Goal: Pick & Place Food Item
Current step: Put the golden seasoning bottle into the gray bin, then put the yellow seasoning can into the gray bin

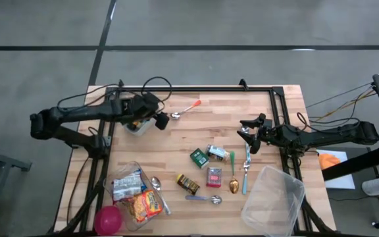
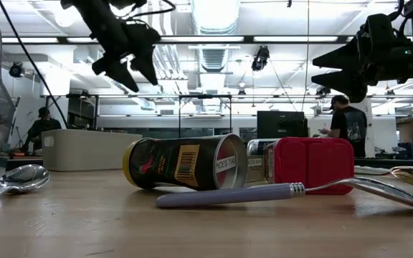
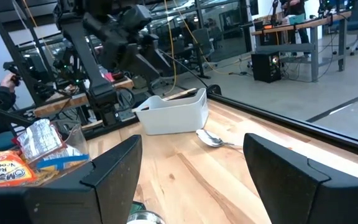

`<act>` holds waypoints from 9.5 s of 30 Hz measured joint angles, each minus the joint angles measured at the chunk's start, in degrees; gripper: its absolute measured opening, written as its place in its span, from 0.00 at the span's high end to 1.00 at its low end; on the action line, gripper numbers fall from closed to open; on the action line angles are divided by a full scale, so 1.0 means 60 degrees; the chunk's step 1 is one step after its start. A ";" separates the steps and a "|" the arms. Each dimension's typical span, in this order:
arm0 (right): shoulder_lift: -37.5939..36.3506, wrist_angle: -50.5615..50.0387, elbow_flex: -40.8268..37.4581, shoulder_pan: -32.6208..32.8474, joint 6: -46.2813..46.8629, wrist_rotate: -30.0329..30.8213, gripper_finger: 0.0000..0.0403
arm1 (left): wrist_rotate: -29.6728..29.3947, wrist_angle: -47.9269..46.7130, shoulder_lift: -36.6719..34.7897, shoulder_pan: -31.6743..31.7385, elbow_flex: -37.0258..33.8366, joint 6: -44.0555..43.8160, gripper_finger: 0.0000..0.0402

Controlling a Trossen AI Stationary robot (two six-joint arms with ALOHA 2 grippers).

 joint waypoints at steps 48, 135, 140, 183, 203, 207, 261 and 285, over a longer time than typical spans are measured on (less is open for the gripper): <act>-0.0003 -0.0033 0.0001 0.0000 -0.0002 0.0000 0.31 | 0.2177 0.3711 0.6604 -0.3167 0.4506 0.8025 0.16; 0.0000 -0.0066 0.0000 0.0000 -0.0002 0.0000 0.31 | 0.4553 0.5299 0.9009 -0.2005 0.4510 0.7068 0.33; 0.0000 -0.0066 -0.0003 -0.0004 -0.0002 0.0003 0.31 | 0.4157 0.5247 0.8656 -0.1998 0.4510 0.6821 0.32; -0.0004 -0.0249 -0.0003 -0.0004 -0.0002 0.0000 0.31 | -0.2803 -0.7688 0.3367 -0.1880 0.4482 -0.4474 0.32; 0.0000 -0.0251 0.0001 0.0000 -0.0002 0.0000 0.31 | -0.1228 -0.3126 -0.0776 0.1401 -0.1253 -0.1890 0.32; 0.0000 -0.0250 -0.0002 0.0000 -0.0002 0.0000 0.31 | -0.0201 -0.2003 -0.0984 0.2453 -0.1909 -0.0864 0.32; 0.0000 -0.0248 0.0001 0.0000 0.0001 0.0000 0.31 | 0.2351 -0.0366 -0.0776 0.3313 -0.2417 -0.0152 0.08; -0.0003 -0.0248 -0.0002 0.0000 -0.0001 0.0000 0.31 | -0.0473 -0.0533 -0.0772 -0.1220 -0.0270 0.0589 0.08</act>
